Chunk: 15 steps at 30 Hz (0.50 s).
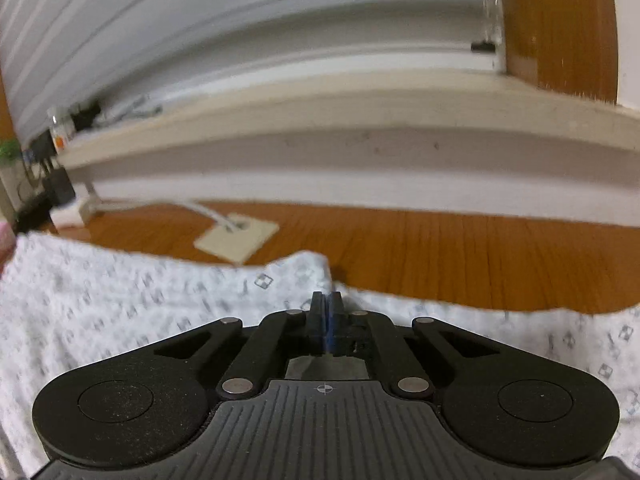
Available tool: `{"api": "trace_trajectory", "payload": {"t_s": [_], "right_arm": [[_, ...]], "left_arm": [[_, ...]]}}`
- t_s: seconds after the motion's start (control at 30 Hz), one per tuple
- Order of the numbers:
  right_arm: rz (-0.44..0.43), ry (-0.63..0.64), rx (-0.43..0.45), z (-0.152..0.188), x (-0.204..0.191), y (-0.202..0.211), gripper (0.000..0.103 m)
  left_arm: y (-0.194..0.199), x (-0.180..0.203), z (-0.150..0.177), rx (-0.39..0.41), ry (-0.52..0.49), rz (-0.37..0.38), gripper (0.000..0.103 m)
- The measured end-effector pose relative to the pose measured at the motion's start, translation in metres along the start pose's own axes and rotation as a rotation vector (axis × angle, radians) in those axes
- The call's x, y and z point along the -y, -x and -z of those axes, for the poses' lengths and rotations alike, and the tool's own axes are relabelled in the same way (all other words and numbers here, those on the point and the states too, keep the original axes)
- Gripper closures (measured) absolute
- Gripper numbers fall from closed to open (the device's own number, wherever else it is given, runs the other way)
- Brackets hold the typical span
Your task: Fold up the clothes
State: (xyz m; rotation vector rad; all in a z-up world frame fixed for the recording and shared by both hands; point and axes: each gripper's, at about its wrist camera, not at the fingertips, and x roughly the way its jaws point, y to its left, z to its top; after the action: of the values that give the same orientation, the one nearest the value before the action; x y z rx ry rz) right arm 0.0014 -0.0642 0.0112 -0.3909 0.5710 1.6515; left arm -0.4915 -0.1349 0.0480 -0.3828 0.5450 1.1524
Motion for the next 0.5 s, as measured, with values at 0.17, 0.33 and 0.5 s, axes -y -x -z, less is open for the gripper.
{"api": "trace_trajectory", "payload": {"t_s": [0.17, 0.33, 0.5], "right_arm": [[0.004, 0.015, -0.009, 0.002, 0.001, -0.002, 0.093], [-0.002, 0.033, -0.014, 0.003, -0.001, 0.0, 0.089], [-0.002, 0.057, -0.016, 0.004, -0.006, 0.001, 0.082]], "left_arm": [[-0.001, 0.002, 0.009, -0.018, -0.009, -0.019, 0.055], [-0.002, 0.001, 0.011, -0.005, -0.058, -0.084, 0.097], [-0.002, -0.019, 0.004, -0.024, -0.017, -0.084, 0.101]]}}
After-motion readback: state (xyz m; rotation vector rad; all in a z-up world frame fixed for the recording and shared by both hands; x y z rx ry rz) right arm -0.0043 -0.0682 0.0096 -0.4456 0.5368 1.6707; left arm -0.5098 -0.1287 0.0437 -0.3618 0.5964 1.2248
